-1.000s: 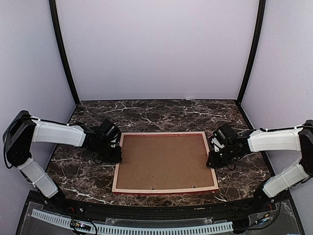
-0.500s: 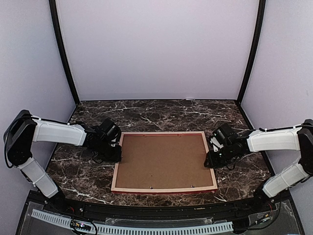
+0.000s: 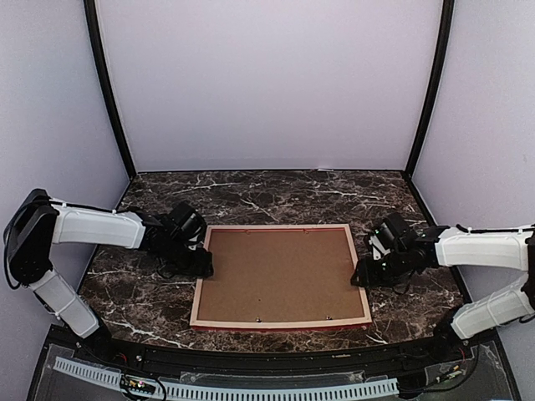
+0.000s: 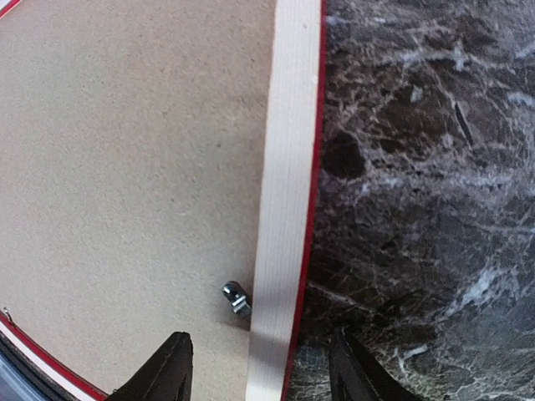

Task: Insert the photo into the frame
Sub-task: Press the fastener onto the backboard, then pick up the photo frame from the center of the board.

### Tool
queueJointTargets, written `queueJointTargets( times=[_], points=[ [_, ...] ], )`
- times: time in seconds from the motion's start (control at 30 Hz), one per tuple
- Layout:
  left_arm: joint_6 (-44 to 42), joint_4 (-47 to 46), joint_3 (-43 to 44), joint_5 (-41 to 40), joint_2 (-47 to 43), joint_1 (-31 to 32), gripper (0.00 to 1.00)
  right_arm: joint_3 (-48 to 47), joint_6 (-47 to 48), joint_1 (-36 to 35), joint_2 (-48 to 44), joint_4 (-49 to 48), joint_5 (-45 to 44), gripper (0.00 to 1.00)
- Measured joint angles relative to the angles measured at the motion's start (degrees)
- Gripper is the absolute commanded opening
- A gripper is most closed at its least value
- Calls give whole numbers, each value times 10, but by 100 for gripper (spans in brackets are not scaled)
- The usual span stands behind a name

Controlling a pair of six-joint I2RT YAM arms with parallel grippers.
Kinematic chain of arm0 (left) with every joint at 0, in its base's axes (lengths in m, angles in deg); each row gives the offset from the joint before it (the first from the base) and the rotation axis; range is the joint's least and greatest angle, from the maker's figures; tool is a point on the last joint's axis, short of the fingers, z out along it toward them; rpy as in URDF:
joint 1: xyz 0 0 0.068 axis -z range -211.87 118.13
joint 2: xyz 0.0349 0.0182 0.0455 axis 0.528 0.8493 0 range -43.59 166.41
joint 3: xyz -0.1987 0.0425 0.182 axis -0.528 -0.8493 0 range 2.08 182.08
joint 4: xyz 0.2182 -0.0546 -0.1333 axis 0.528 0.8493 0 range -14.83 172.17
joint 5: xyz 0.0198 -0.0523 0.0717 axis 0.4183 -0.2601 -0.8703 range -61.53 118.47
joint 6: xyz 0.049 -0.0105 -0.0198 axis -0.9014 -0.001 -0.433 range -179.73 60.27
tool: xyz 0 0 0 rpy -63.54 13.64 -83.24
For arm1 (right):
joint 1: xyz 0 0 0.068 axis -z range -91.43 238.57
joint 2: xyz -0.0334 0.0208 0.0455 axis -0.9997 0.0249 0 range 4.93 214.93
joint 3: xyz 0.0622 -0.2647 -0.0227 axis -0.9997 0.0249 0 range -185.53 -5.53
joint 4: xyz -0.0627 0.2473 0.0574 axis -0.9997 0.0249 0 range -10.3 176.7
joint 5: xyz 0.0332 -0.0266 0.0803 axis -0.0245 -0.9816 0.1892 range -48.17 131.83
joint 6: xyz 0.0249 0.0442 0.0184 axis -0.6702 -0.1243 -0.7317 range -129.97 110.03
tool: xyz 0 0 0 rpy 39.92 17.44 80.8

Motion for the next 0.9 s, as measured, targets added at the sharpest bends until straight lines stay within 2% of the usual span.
queueJointTargets(
  times=[0.23,0.57,0.9],
  points=[
    [-1,2,0,-12,-35,0,86,40,-37,-13,-24,12,3,55],
    [-16,1,1,-14,-90,1,88,52,-75,-43,-31,8,-1,39],
    [-55,-25,14,1,-114,29,92,6,-90,-52,27,7,-44,21]
  ],
)
